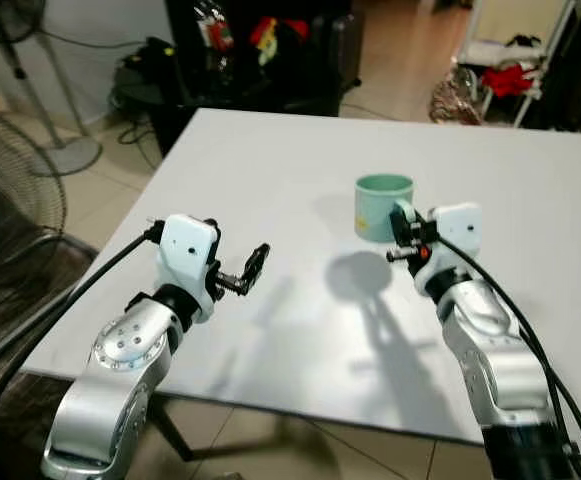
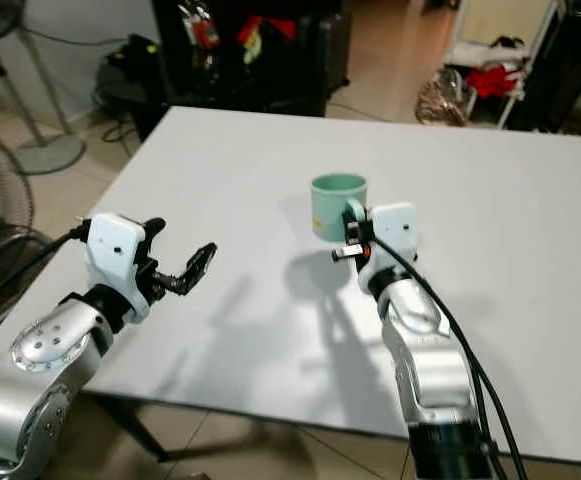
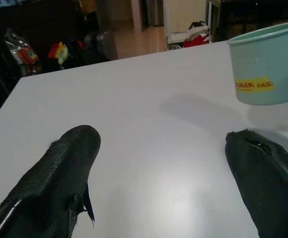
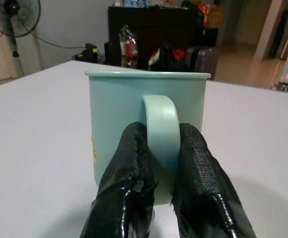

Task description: Setting the table

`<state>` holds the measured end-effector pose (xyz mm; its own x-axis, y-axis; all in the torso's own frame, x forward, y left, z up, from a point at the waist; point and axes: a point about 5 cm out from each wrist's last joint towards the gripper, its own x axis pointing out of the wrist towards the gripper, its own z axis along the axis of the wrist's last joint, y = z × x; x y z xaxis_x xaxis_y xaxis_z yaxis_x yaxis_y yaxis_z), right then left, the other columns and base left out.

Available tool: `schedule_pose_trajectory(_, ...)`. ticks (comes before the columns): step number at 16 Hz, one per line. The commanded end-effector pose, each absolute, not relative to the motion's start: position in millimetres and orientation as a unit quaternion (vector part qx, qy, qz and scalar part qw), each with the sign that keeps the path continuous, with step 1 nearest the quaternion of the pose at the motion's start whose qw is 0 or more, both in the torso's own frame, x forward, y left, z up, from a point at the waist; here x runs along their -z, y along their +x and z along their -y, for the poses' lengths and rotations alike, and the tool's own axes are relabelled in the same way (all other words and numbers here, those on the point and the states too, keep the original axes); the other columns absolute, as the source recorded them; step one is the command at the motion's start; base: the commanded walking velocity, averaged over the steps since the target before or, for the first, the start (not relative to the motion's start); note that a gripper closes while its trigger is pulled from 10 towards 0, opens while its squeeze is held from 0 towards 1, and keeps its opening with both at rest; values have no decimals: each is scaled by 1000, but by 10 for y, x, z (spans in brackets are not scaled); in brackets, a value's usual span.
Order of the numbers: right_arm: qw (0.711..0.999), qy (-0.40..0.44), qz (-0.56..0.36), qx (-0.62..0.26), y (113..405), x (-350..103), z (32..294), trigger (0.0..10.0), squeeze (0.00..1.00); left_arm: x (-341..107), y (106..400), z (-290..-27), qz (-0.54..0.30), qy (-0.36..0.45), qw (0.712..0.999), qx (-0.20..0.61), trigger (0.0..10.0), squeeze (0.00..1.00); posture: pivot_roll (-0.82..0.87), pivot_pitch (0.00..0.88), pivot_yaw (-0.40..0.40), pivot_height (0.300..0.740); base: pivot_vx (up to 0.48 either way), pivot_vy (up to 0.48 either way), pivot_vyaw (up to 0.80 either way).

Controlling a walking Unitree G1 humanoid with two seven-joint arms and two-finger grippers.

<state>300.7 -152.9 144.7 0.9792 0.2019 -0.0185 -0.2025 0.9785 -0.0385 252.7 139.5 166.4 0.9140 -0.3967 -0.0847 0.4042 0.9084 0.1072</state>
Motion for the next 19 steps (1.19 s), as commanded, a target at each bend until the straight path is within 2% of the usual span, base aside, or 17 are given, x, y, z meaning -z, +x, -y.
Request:
schedule_pose_trajectory(1,995,-29,-4,-92,3032,-1452,1559,10000,0,-1688,2500,-1385,-29,62,974,215,10000,0,-44,42,36,740,0,0,0)
schedule_pose_trajectory(7,996,-46,-19,-68,3166,-1209,1720,10000,0,-1677,2444,-1343,-40,41,968,244,10000,0,-29,54,48,740,0,0,0)
schedule_pose_trajectory(11,998,-46,-41,-21,3337,-1092,1979,10000,0,-1694,2431,-1341,-40,58,964,256,10000,0,-5,63,42,740,0,0,0)
schedule_pose_trajectory(14,996,-63,-52,-22,3373,-1014,2025,10000,0,-1638,2380,-1213,-60,32,942,327,10000,0,-1,62,43,740,0,0,0)
schedule_pose_trajectory(16,995,-75,-66,0,3334,-922,2066,10000,0,-1529,2372,-1125,-86,46,913,396,10000,0,-13,60,48,740,0,0,0)
schedule_pose_trajectory(19,995,-59,-70,39,3216,-829,2165,10000,0,-1575,2477,-1147,-78,53,912,399,10000,0,-27,57,66,740,0,0,0)
